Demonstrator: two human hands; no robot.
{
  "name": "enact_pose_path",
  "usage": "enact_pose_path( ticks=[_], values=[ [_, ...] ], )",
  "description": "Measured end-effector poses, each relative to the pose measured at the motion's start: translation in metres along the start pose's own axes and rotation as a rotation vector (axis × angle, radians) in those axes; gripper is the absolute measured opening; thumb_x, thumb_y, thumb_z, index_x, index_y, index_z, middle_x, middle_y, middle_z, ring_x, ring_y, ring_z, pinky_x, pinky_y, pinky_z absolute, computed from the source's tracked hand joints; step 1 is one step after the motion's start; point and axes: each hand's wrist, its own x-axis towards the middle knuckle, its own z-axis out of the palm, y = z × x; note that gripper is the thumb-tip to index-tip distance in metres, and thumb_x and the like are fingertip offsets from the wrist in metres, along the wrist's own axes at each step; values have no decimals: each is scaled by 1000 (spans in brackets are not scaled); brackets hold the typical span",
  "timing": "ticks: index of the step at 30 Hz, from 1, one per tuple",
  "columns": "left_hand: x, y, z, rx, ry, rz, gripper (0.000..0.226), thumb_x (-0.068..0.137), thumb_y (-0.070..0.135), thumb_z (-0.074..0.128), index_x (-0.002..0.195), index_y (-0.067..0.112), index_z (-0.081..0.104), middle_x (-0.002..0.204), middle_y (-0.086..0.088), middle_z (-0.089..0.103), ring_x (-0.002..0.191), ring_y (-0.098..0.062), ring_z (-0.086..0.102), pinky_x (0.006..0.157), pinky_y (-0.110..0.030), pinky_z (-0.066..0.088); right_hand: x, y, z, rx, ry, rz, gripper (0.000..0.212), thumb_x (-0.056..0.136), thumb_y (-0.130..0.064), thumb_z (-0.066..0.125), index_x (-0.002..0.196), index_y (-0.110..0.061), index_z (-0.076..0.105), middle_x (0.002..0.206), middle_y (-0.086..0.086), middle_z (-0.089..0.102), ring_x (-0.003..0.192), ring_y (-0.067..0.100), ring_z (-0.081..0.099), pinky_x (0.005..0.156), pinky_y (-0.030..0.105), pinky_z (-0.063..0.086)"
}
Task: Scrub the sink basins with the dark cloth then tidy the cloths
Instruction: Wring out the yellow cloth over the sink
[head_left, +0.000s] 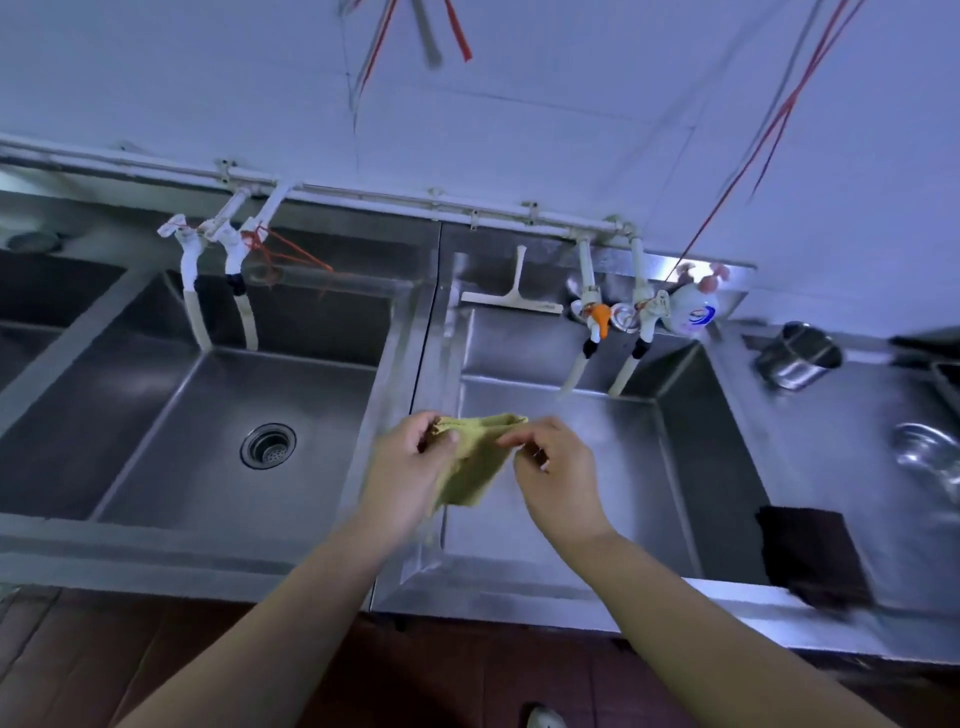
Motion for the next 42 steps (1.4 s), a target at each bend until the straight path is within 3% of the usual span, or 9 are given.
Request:
enact_pose_path(
  ticks=[2, 5, 10, 13, 20, 25, 27, 32, 42],
  values=[
    [6, 9, 16, -7, -30, 29, 6, 92, 15, 57, 87, 18, 60, 78, 1, 60, 69, -9, 54, 64, -16, 41, 7, 18, -20, 33, 119, 191, 38, 79, 7, 54, 92, -29, 58, 94, -11, 54, 83, 5, 53, 70, 19, 45],
    [17, 20, 42, -5, -113, 41, 13, 94, 16, 54, 83, 10, 55, 71, 1, 50, 63, -10, 46, 53, -10, 35, 16, 47, -43, 336, 67, 435, 37, 81, 7, 57, 111, -14, 53, 103, -6, 58, 90, 11, 55, 70, 19, 45],
    [41, 24, 99, -87, -152, -36, 14, 93, 28, 56, 87, 15, 59, 78, -3, 57, 73, -15, 52, 68, -29, 40, 23, 87, -85, 624, -33, 590, 9, 87, -2, 57, 89, -8, 63, 81, 4, 63, 78, 19, 54, 78, 32, 44],
    [55, 22, 145, -74, -127, -84, 16, 96, 25, 51, 87, 13, 57, 79, -5, 56, 74, -18, 52, 69, -32, 40, 32, 111, -118, 489, 6, 593, 12, 94, -10, 54, 83, -10, 59, 80, 7, 60, 78, 21, 54, 81, 40, 48],
    [95, 22, 295, -78, -69, -214, 25, 95, 25, 52, 89, 1, 54, 75, -5, 47, 70, -17, 43, 61, -30, 34, 82, 193, -217, 41, 132, 453, 10, 96, -24, 49, 89, -20, 54, 76, -6, 58, 71, 9, 53, 65, 28, 42],
    [123, 27, 413, -120, -331, -501, 2, 85, 10, 66, 86, 10, 64, 73, -3, 65, 58, -13, 60, 51, -20, 44, 124, 280, -294, -84, 198, 534, 6, 96, -21, 49, 93, -18, 53, 75, -10, 56, 73, 14, 54, 62, 28, 35],
    [134, 23, 453, -51, -418, -549, 8, 81, 2, 65, 83, 10, 66, 75, -4, 66, 63, -16, 62, 55, -23, 48, 140, 315, -320, -125, 193, 566, 8, 96, -21, 49, 97, -15, 55, 77, -5, 58, 79, 20, 56, 66, 29, 38],
    [176, 22, 527, 50, -348, -469, 15, 85, 12, 57, 99, 9, 61, 96, -8, 65, 85, -23, 63, 69, -34, 52, 183, 377, -366, -331, 108, 591, 19, 98, -27, 43, 108, -13, 53, 85, 0, 56, 85, 27, 55, 65, 31, 35],
    [231, -2, 579, 158, -233, -411, 23, 84, 6, 58, 107, 10, 60, 97, -5, 61, 94, -25, 60, 85, -38, 52, 248, 435, -369, -535, 53, 602, 24, 100, -33, 37, 109, -14, 48, 91, 11, 64, 76, 29, 52, 62, 32, 32]
  ],
)
